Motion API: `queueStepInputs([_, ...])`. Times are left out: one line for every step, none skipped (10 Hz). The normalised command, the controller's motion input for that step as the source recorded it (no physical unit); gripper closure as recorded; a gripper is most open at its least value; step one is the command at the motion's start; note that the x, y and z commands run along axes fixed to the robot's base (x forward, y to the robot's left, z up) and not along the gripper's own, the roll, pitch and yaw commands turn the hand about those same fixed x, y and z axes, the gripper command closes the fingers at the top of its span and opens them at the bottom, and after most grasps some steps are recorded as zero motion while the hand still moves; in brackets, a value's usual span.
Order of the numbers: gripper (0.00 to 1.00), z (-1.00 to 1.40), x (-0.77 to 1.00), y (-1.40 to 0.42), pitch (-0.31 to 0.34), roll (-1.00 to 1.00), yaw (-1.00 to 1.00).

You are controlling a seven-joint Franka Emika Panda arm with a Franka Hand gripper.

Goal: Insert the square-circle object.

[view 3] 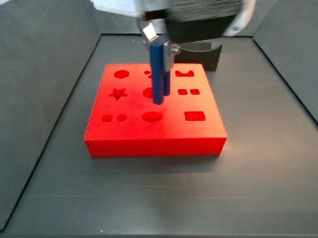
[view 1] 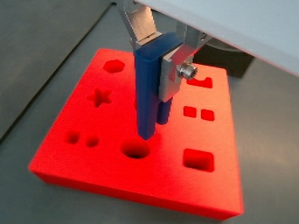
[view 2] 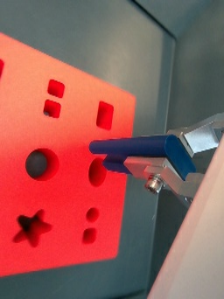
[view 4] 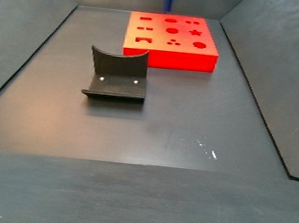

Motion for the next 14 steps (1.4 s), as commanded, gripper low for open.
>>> queueStepInputs([1.00, -0.02, -0.28, 0.00, -0.003, -0.11, -0.81])
queueStepInputs([1.00, -0.07, -0.30, 0.00, -0.013, -0.13, -0.79])
queueStepInputs([1.00, -0.05, -0.29, 0.00, -0.021, -0.12, -0.80])
queueStepInputs([1.00, -0.02, -0.28, 0.00, -0.026, -0.10, -0.81])
queueStepInputs([1.00, -0.17, -0.34, 0.00, -0.081, -0.18, -0.76])
queueStepInputs([1.00, -0.19, -0.24, -0.01, -0.166, -0.28, -0.77])
queueStepInputs([1.00, -0.22, -0.30, -0.01, -0.246, -0.30, -0.73])
queueStepInputs([1.00, -0.27, -0.35, 0.00, -0.243, -0.31, -0.71])
queueStepInputs([1.00, 0.00, 0.00, -0.04, -0.056, -0.19, -0.90])
queueStepInputs([1.00, 0.11, 0.00, -0.03, -0.044, -0.17, -0.92])
queueStepInputs([1.00, 0.28, 0.00, 0.00, -0.011, -0.08, -0.99])
queueStepInputs([1.00, 0.37, 0.00, 0.00, 0.000, -0.02, -1.00])
queueStepInputs([1.00, 0.38, 0.00, 0.00, 0.000, 0.00, -1.00])
queueStepInputs([1.00, 0.35, 0.00, 0.00, 0.000, 0.00, -1.00])
